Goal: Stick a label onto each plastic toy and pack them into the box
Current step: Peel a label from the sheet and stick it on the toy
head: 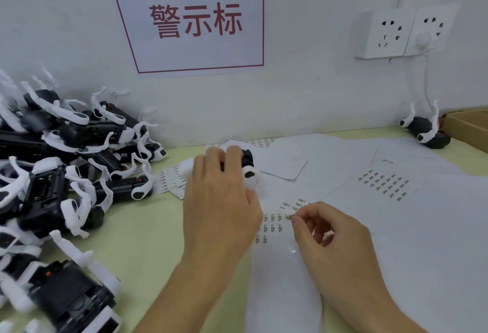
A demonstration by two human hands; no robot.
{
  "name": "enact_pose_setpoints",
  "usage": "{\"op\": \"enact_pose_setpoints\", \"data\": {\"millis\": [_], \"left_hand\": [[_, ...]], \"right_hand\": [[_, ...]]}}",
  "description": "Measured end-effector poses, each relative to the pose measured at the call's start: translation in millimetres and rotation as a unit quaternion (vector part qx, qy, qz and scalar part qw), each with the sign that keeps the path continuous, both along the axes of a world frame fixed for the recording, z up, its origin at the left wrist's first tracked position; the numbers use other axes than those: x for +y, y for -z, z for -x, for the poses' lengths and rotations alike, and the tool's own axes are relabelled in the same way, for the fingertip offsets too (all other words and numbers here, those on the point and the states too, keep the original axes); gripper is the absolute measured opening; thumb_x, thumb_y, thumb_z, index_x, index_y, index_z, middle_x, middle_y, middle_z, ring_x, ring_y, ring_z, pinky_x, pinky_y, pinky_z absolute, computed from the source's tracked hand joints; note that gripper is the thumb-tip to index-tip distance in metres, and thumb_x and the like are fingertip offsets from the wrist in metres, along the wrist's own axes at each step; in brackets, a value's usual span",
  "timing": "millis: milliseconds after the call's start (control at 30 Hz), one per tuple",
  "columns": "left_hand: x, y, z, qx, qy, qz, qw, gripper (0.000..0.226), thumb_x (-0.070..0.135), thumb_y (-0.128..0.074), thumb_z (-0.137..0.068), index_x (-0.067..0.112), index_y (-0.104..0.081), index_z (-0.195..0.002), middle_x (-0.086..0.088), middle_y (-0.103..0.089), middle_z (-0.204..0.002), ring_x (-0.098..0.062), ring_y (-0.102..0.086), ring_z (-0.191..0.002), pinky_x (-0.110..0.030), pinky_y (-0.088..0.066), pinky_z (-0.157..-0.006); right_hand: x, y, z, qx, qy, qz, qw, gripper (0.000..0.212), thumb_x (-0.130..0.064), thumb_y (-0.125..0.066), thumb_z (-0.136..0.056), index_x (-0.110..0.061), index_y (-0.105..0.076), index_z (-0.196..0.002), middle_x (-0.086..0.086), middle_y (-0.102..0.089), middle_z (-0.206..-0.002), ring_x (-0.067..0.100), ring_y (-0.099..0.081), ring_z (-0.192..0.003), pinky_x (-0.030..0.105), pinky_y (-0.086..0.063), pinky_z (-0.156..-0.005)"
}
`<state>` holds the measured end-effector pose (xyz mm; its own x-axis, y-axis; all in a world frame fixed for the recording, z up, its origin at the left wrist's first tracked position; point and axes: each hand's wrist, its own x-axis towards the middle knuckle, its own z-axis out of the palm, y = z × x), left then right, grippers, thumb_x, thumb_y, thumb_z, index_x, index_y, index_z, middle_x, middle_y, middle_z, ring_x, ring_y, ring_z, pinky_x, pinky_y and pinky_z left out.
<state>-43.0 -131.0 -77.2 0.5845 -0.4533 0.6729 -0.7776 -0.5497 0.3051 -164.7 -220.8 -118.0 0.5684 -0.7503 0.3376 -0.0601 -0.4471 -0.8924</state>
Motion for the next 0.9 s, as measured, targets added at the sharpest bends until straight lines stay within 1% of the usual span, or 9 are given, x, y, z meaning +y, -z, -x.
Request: {"op": "enact_pose_setpoints", "data": {"millis": [67,133,233,400,533,633,700,800,900], "left_hand": [[-4.9,-6.4,-25.7,0.017,-0.028,-0.095,0.995,0.065,0.008,-0.058,-0.077,0.021,-0.041,-0.138,-0.002,-0.043,-0.138,-0.025,-0.035,-0.13,-0.04,-0.035,-0.1],[-9.3,-7.6,-47.9,0.041,-0.051,-0.165,0.984,0.076,0.009,-0.06,-0.08,0.029,-0.027,-0.145,0.005,-0.032,-0.149,-0.021,-0.019,-0.145,-0.042,-0.019,-0.112],[-14.5,1.8,-64.3,0.067,-0.075,-0.203,0.974,0.062,0.012,-0.059,-0.085,0.031,-0.034,-0.139,0.009,-0.049,-0.132,-0.017,-0.034,-0.136,-0.048,-0.014,-0.114],[-14.9,-4.5,-68.8,-0.007,-0.095,-0.163,0.982,0.025,0.028,-0.06,-0.09,0.025,-0.051,-0.113,0.006,-0.062,-0.091,-0.022,-0.057,-0.088,-0.04,-0.03,-0.095],[-14.9,-23.8,-51.0,0.171,-0.009,-0.047,0.984,0.028,0.035,-0.064,-0.085,0.024,-0.051,-0.107,0.001,-0.061,-0.085,-0.023,-0.061,-0.071,-0.036,-0.051,-0.062],[-14.3,-21.1,-26.3,0.366,0.108,0.004,0.924,0.036,0.034,-0.064,-0.088,0.04,-0.044,-0.118,0.006,-0.063,-0.086,-0.002,-0.059,-0.051,-0.02,-0.048,-0.046],[-9.5,-7.1,-7.7,0.458,0.153,0.012,0.876,0.039,0.032,-0.063,-0.09,0.05,-0.041,-0.116,0.007,-0.065,-0.086,0.003,-0.055,-0.046,-0.014,-0.04,-0.04],[-0.8,11.1,10.5,0.552,0.178,0.082,0.811,0.039,0.031,-0.065,-0.088,0.055,-0.045,-0.112,0.004,-0.067,-0.082,-0.002,-0.058,-0.05,-0.016,-0.041,-0.04],[1.0,21.4,15.4,0.57,0.216,0.149,0.779,0.057,0.032,-0.07,-0.077,0.058,-0.041,-0.118,-0.002,-0.063,-0.083,-0.011,-0.058,-0.057,-0.022,-0.044,-0.048]], "right_hand": [[-0.4,1.0,0.2,-0.001,-0.002,-0.006,1.0,0.022,-0.013,-0.071,-0.083,-0.026,-0.066,-0.065,-0.013,-0.061,-0.062,0.003,-0.051,-0.055,0.01,-0.039,-0.053],[-0.8,2.4,-0.4,0.003,-0.002,-0.005,1.0,0.023,-0.013,-0.072,-0.083,-0.027,-0.066,-0.065,-0.013,-0.061,-0.062,0.003,-0.051,-0.056,0.009,-0.039,-0.053],[-1.6,3.7,-1.8,0.001,0.0,0.0,1.0,0.026,-0.011,-0.072,-0.082,-0.028,-0.066,-0.064,-0.013,-0.062,-0.062,0.004,-0.052,-0.056,0.009,-0.039,-0.053],[-0.7,2.3,-2.2,-0.012,-0.003,-0.006,1.0,0.024,-0.011,-0.071,-0.083,-0.028,-0.067,-0.066,-0.014,-0.062,-0.063,0.002,-0.053,-0.057,0.007,-0.039,-0.054],[0.5,-2.4,0.7,-0.027,-0.011,-0.001,1.0,0.016,-0.018,-0.067,-0.084,-0.026,-0.066,-0.07,-0.013,-0.061,-0.067,0.004,-0.049,-0.056,0.01,-0.038,-0.057],[-0.9,-8.2,3.0,-0.039,-0.026,0.01,0.999,0.017,-0.017,-0.063,-0.086,-0.023,-0.062,-0.071,-0.01,-0.059,-0.068,0.006,-0.048,-0.059,0.013,-0.038,-0.058],[-1.6,-11.8,4.2,-0.049,-0.036,0.008,0.998,0.019,-0.017,-0.06,-0.088,-0.023,-0.06,-0.07,-0.01,-0.057,-0.065,0.005,-0.047,-0.06,0.013,-0.038,-0.058],[-3.9,-12.9,4.9,-0.051,-0.037,0.018,0.998,0.018,-0.016,-0.058,-0.089,-0.021,-0.06,-0.071,-0.009,-0.055,-0.066,0.006,-0.046,-0.06,0.013,-0.037,-0.057],[-6.5,-12.0,5.5,-0.047,-0.034,0.036,0.998,0.018,-0.013,-0.06,-0.091,-0.019,-0.061,-0.074,-0.007,-0.056,-0.068,0.009,-0.047,-0.063,0.014,-0.037,-0.056]]}}
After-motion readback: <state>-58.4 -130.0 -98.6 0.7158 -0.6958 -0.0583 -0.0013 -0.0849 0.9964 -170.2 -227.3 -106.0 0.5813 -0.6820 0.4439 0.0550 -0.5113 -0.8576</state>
